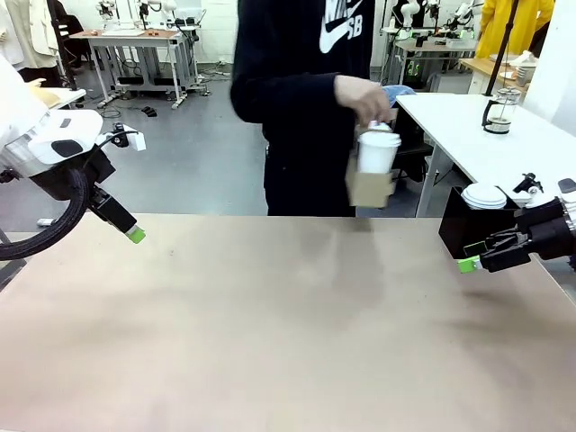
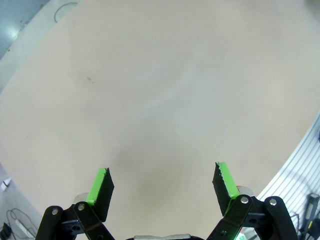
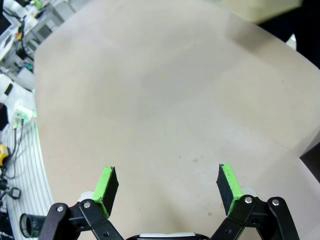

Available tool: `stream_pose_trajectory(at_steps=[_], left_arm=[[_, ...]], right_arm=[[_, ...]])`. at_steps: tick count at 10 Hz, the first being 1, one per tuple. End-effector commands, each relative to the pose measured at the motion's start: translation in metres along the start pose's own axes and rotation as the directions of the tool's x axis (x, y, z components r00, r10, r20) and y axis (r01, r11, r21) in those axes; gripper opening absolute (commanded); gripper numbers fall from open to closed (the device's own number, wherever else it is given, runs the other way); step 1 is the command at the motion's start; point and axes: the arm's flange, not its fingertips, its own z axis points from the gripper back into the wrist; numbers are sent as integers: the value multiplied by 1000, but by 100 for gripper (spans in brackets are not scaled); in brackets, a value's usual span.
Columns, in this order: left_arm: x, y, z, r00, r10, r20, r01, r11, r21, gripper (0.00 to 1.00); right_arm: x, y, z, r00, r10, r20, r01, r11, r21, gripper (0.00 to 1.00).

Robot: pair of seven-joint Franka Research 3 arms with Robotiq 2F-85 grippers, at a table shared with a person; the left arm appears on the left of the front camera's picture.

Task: Pour a drink into a cup and package it in a carrier.
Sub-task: Insert the held 600 ml Paper Cup into the Cup Carrier.

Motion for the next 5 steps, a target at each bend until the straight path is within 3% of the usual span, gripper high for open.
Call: stream_pose_trajectory(at_steps=[1, 5], left_arm=[[0, -1, 1, 1000, 10, 0, -10, 1000, 4, 100], [0, -1, 1, 1000, 10, 0, -10, 1000, 4, 100]], right_arm=[[0, 0, 0, 1000, -1, -1, 1, 1000, -3, 100], [0, 0, 0, 1000, -1, -1, 1, 1000, -3, 100]])
